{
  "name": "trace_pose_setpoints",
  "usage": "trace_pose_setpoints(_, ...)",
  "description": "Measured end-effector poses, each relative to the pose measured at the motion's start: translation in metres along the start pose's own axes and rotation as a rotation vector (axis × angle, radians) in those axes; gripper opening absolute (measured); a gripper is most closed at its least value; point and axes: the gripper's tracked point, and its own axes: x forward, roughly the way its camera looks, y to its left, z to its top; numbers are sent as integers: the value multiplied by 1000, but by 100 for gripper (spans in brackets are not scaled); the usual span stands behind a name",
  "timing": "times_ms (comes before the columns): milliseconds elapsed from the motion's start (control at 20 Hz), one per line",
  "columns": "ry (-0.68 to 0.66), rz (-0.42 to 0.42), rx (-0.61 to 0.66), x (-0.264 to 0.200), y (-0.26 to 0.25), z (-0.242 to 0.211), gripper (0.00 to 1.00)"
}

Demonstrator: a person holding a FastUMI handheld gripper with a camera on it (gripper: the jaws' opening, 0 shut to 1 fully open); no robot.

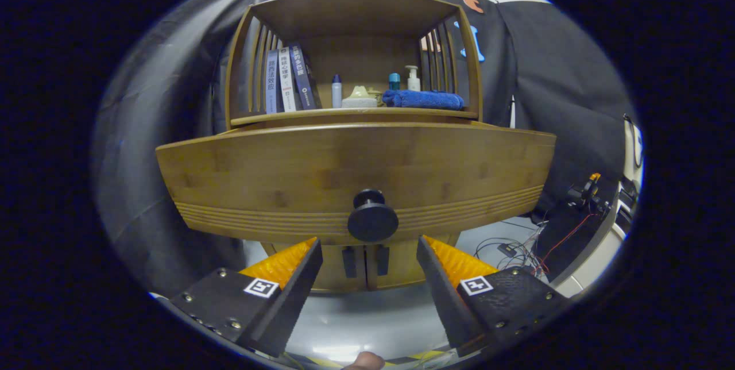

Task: Pull open the drawer, take out the items inside it, and place them on the countertop above the cabinet.

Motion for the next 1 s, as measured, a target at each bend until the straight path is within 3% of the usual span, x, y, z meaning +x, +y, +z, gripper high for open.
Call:
trace_pose_setpoints(350,-99,42,-98,27,13,24,96)
trace_pose_setpoints(700,-126,110,-13,37,8,22,94)
trace_pose_setpoints(1000,-180,130,-12,52,5,28,94)
